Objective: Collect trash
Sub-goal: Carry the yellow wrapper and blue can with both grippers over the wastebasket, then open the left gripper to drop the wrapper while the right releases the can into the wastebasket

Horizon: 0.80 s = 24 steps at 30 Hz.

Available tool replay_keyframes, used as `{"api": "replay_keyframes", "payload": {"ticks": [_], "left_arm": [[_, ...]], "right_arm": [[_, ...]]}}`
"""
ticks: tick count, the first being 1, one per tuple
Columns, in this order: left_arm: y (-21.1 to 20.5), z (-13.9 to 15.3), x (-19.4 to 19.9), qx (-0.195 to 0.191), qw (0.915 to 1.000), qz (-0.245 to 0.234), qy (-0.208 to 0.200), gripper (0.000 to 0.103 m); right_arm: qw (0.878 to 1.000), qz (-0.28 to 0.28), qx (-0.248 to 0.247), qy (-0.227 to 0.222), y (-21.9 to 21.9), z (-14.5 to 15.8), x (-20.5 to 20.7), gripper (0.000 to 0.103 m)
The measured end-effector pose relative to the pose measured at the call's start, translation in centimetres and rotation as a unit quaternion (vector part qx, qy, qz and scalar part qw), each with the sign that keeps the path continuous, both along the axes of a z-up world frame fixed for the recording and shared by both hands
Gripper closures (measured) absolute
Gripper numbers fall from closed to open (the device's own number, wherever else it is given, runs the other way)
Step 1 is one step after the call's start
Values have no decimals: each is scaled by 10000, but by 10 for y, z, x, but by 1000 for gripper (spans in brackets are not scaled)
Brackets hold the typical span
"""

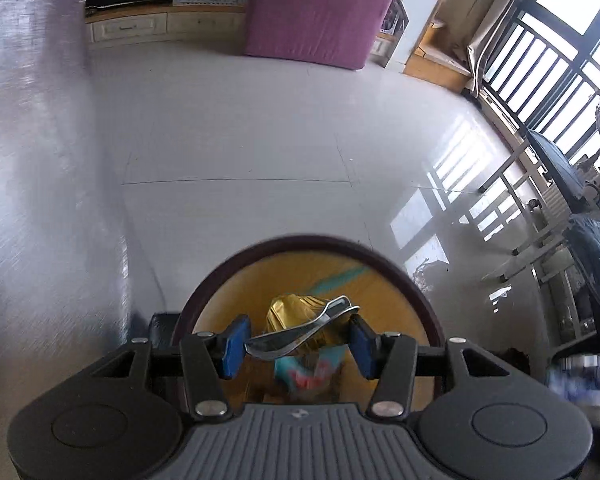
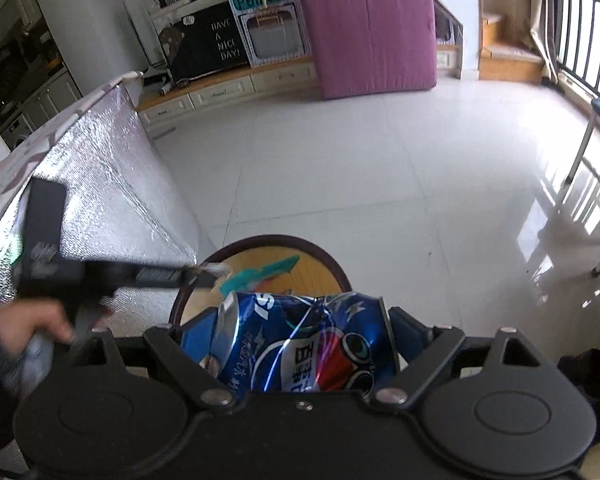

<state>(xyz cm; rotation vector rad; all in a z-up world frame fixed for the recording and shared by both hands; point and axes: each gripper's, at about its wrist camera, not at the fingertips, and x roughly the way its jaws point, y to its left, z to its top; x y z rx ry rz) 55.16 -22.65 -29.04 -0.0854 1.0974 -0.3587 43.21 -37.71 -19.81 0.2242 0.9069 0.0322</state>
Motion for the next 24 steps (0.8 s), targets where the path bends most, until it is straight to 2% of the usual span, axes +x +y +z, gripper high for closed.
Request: {"api": "replay_keyframes", "payload": {"ticks": [3,9,11,12,13,17,24], "left_arm": [[-9,-13,24,-10,10000,9,44,50],[-19,-36,45,42,9999,-26,90,49],[-17,-45,45,10,9997,-12,236,39],[-14,-46,44,-26,9995,31,314,23],[-10,-48,43,-96,9993,110,348,16],[5,-46,33,-222,9984,233,464,16],[20,-35,20,32,9991,149,392,16]], "right_arm": [[9999,55,61,71,1,-9,10,13],[9992,312,74,246,8,-27,33,13],[9983,492,-5,304,14,-35,42,13],[9977,585,-33,330,17,-38,47,13],[9970,690,-51,349,19,-41,52,13],[9922,1162,-200,393,28,-54,69,13],[9755,2018,-735,482,52,-78,99,12]]}}
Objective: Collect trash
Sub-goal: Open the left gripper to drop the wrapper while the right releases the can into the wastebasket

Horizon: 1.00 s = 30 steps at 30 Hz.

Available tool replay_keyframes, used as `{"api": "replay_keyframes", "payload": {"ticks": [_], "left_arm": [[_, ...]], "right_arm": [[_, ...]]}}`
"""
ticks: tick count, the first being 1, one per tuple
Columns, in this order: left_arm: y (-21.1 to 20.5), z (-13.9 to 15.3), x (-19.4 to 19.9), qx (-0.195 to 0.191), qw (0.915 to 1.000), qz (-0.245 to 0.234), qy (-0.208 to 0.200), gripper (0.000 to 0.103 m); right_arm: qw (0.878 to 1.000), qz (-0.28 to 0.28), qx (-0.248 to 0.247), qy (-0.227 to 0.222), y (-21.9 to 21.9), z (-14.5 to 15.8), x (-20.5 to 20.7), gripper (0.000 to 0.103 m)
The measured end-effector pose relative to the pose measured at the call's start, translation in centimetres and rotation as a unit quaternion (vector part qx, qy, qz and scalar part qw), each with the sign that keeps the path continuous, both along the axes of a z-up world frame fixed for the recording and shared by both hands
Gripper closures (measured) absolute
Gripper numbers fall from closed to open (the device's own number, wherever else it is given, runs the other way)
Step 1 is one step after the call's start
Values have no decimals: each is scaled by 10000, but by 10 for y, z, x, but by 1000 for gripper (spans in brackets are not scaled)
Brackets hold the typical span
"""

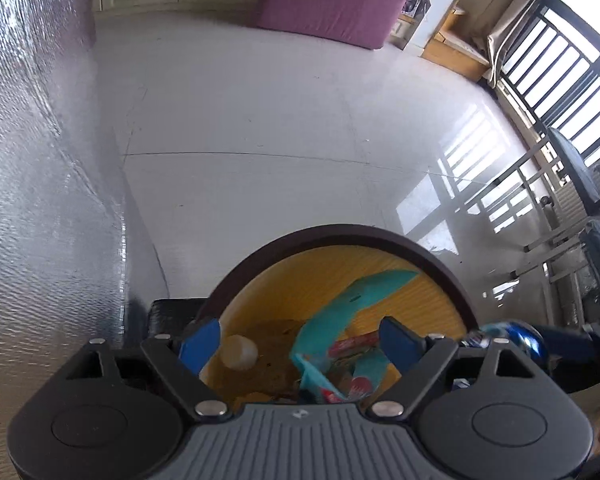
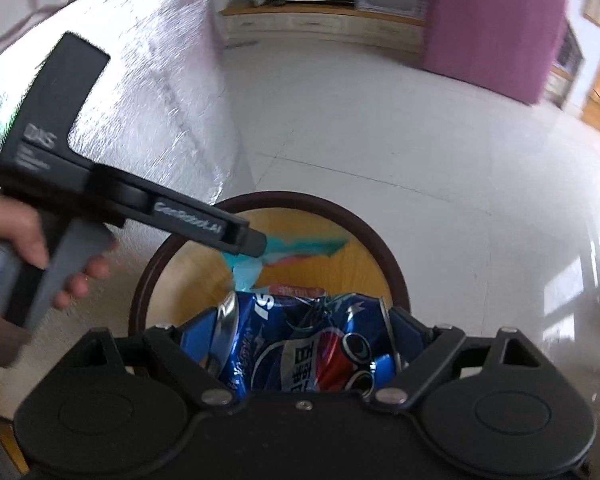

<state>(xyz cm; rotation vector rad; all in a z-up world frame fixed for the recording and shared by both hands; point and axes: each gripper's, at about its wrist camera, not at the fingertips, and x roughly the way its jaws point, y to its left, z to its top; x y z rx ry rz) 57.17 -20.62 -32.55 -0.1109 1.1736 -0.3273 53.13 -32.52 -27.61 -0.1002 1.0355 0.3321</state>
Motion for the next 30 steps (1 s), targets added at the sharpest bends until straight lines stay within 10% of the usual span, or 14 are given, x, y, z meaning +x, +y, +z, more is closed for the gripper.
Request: {"api": "replay_keyframes", "payload": {"ticks": [3,30], "left_arm": [[-1,2,-1,128,9999,-69,0,16],[4,46,-46,338,9989,-181,-282,0]], "right_arm": [[9996,216,-171,0,6,-7,5,0],[9915,-1194,504,105,-34,14,-35,0]]}}
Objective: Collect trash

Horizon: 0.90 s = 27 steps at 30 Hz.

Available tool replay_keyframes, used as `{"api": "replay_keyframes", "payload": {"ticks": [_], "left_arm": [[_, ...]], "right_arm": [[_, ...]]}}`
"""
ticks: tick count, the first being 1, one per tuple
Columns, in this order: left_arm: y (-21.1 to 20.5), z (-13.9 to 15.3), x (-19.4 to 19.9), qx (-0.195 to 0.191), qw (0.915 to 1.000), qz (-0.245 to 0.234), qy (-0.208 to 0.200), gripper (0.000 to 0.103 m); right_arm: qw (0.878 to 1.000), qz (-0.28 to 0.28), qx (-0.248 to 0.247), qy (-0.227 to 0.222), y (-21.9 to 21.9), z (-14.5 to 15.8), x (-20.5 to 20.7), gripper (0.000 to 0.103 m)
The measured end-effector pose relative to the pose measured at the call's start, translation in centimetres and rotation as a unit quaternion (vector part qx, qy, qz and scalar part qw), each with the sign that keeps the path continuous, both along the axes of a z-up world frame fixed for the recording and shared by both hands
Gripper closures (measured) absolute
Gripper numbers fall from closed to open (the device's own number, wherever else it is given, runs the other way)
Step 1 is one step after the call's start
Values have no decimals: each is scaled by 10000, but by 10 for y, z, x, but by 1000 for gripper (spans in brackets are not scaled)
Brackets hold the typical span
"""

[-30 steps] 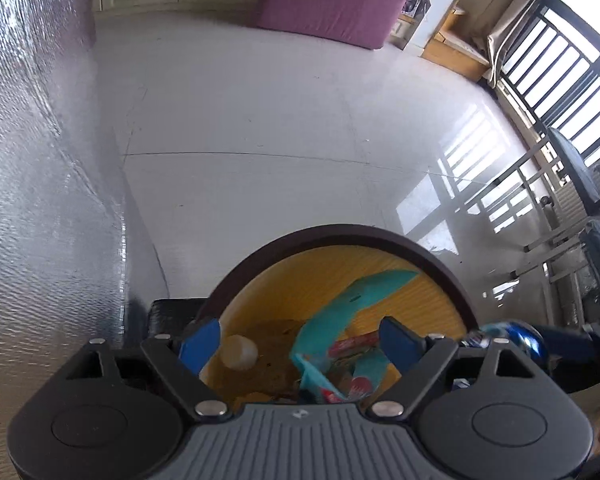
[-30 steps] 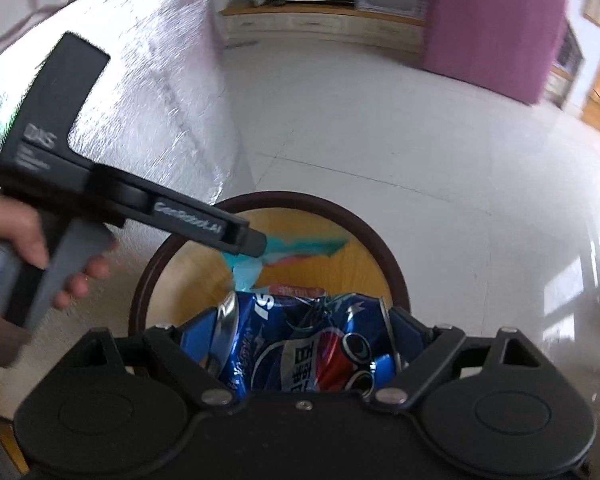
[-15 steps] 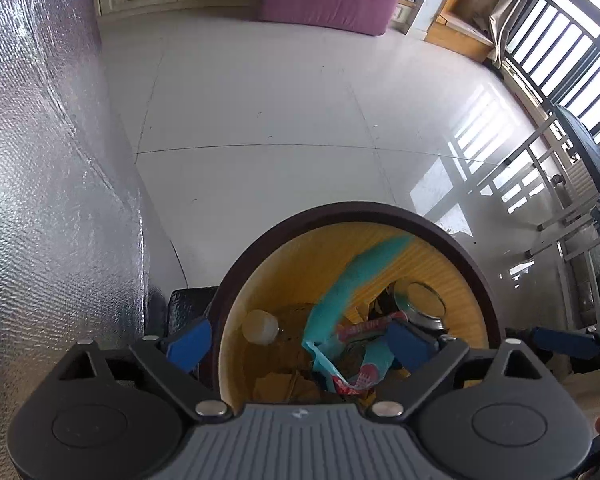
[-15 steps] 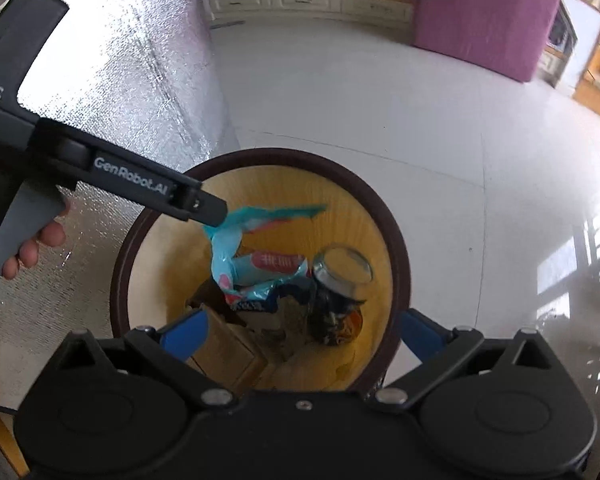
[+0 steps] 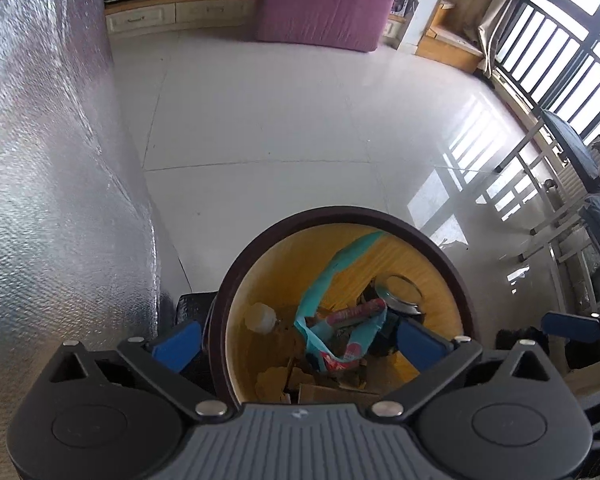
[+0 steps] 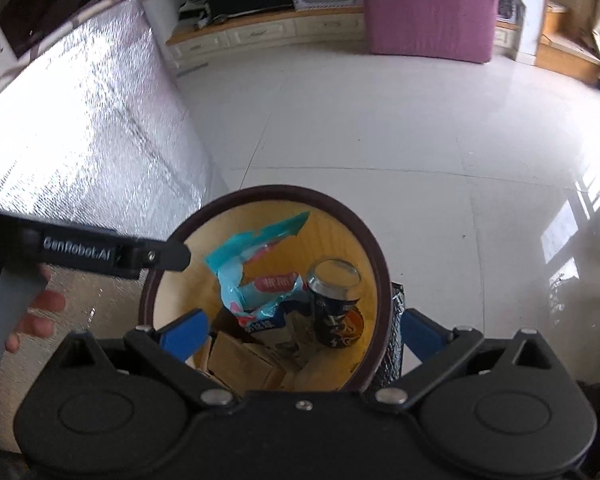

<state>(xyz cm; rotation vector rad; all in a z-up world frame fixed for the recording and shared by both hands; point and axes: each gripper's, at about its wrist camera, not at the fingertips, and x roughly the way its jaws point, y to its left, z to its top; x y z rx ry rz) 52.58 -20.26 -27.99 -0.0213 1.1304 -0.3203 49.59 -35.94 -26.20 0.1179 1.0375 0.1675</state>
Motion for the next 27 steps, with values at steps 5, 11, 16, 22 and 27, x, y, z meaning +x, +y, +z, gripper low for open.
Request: {"api": "replay_keyframes", "payload": {"ticks": [5,11,16,22,27], "left_arm": [[6,22,-20,27,9997,60,-246,0],[16,53,-52,7,9987,135,-497,0],[25,82,-84,19,9973,69,-728,0],[35,115,-125,128,9940,125,-1082,0],[48,143,-161,44,9897,181,-1422,0]], "right_arm": [[9995,-242,31,-185,-4,17,-19,0],[9982,-424,66,-414,-7,40,-48,0],[9967,-603,85,-540,-6,62,-72,0],[9937,-728,84,-843,1,93,-108,0],[9906,-788,66,-1117,9,118,-138,0]]}}
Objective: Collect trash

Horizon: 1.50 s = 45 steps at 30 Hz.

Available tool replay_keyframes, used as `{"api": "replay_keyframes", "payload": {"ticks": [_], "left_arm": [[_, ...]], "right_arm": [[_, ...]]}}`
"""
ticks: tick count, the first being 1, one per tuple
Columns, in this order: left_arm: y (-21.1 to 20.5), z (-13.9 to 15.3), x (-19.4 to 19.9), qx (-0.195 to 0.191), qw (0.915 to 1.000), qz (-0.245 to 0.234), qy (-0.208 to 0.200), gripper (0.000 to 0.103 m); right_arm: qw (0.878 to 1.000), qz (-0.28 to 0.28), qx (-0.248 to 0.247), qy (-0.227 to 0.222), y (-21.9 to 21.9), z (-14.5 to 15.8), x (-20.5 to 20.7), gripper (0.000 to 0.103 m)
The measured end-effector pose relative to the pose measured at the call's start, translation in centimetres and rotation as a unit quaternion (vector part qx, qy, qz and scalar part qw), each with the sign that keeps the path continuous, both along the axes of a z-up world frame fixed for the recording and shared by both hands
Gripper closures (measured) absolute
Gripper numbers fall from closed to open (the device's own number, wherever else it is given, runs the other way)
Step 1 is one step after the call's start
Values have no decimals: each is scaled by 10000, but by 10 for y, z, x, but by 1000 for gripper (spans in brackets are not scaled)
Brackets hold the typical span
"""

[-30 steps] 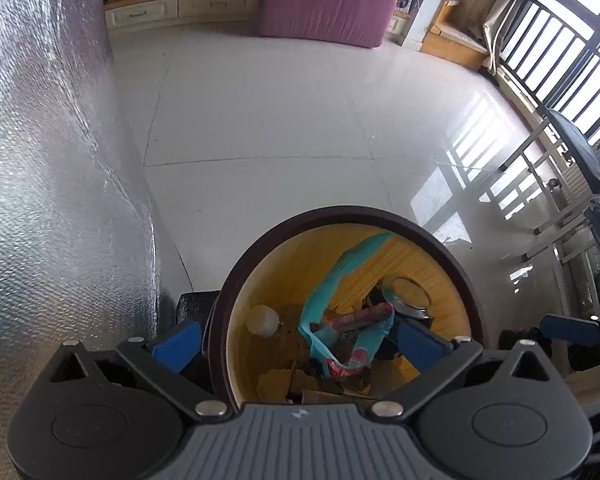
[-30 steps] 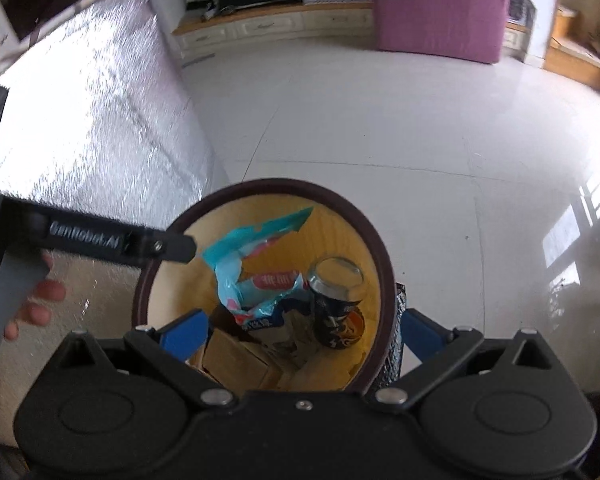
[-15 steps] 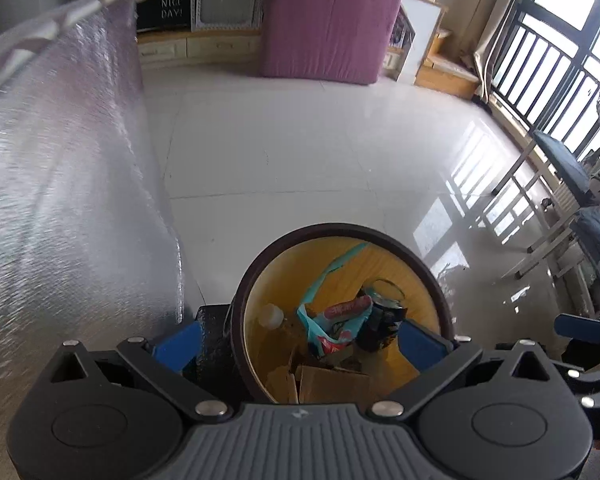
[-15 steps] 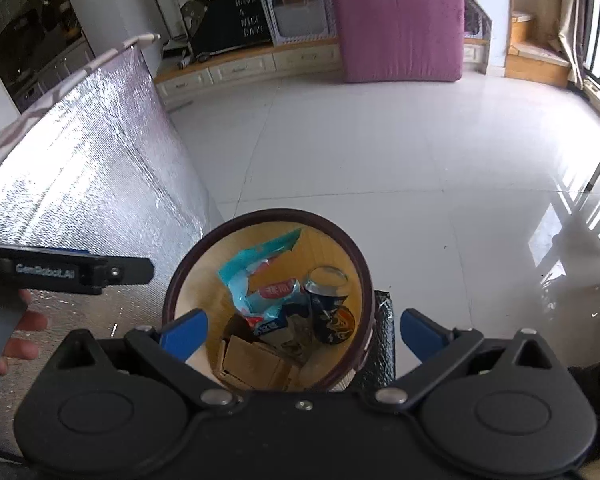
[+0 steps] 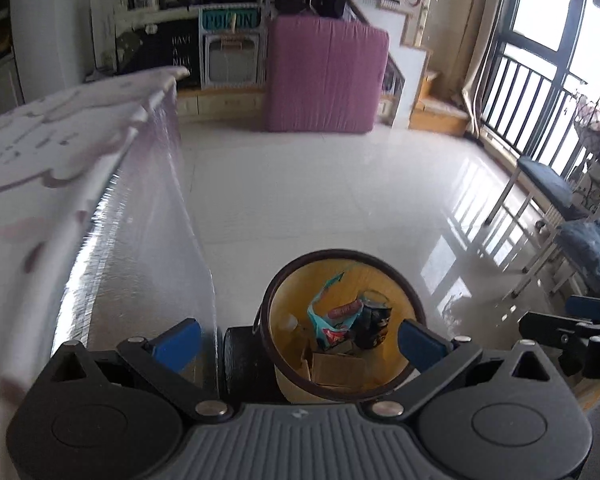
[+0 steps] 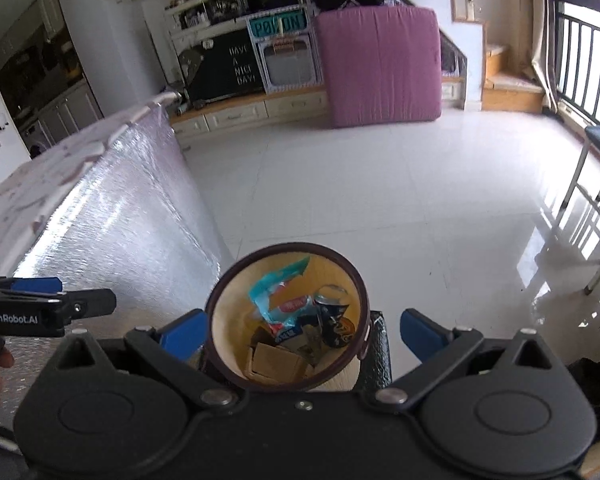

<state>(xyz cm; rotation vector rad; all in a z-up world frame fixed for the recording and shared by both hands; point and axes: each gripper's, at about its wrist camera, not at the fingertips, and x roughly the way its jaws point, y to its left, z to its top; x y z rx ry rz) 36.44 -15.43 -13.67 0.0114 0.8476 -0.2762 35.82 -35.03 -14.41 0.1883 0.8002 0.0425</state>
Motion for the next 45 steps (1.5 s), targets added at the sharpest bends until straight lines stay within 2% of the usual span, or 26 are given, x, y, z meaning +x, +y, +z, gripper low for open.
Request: {"api": "replay_keyframes", "payload": {"ticks": [7,11,22,25,28,34,45], "left_arm": [[21,27,-50,-185,9991,43,-382,0],[33,32,-76,-265,9984,61,-505,0],[47,26,-139,-75,9973,37,-724,0],[49,25,-152,61,9958,79,-909,0],[50,22,-162,214,9945,147,-1017,0],[59,14,-174,158,9947,245,-984,0],[67,7,-187,130,9941,308,-1029,0]], "right_arm": [[9993,-21,-176,-339,17,29,-46,0],[9979,-78,-352,-542,27,40,-72,0],[9950,-290,-512,-811,49,46,-135,0],[9932,-397,-579,-923,54,46,-150,0],[9910,-490,-718,-1022,58,44,-163,0],[9894,-432,-912,-1043,67,38,-176,0],[9890,-452,-928,-1061,77,31,-186,0]]}}
